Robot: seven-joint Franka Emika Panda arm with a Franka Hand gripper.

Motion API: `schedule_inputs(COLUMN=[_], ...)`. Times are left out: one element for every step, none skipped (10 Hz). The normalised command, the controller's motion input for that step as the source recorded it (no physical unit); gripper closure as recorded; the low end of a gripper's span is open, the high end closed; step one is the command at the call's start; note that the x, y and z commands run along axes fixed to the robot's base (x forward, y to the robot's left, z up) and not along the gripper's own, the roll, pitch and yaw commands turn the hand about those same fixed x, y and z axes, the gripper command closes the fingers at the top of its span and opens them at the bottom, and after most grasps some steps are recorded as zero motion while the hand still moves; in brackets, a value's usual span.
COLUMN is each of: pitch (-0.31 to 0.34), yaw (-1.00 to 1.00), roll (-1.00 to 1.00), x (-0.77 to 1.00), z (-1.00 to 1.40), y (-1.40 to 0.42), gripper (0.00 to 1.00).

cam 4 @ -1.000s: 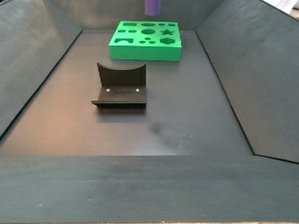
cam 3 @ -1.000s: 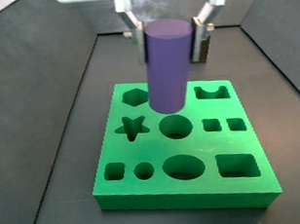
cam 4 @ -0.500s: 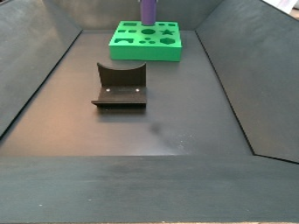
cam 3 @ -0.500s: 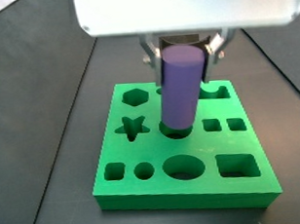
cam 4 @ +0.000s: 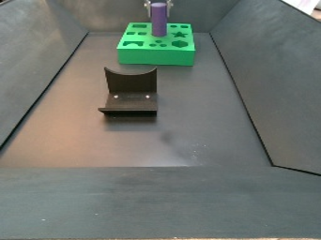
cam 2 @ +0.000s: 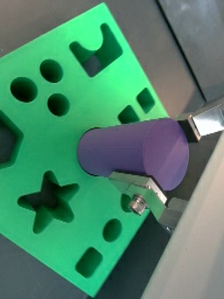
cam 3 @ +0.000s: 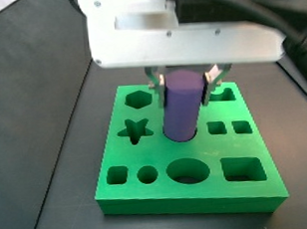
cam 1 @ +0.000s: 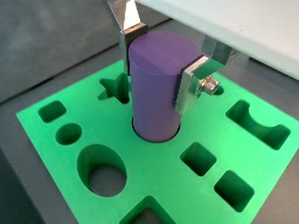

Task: Pick up the round object. Move up. Move to above the board. Insert the round object.
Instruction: Insert the round object.

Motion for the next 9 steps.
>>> schedule_inputs(pitch=[-0.033, -0.043, -0.051, -0.064, -0.06, -0.037, -0.069, -0.016, 0.0], yaw=[0.0, 0.0, 0.01, 0.01, 0.03, 0.05, 0.0, 0.0, 0.0], roll=[0.06, 0.06, 0.06, 0.08, 0.11, 0.12, 0.0, 0.0, 0.0], x=[0.13, 0.15, 0.13, 0.1, 0.11, 0.09, -0.08, 0.0, 0.0], z=[-0.51, -0.55, -0.59, -0.64, -0.62, -0.56, 0.0, 0.0, 0.0], y=[0.0, 0.0, -0.01, -0.01, -0.04, -0.03, 0.0, 0.0, 0.0], gripper=[1.0, 1.0, 1.0, 1.0, 1.0, 1.0, 1.0, 1.0, 1.0])
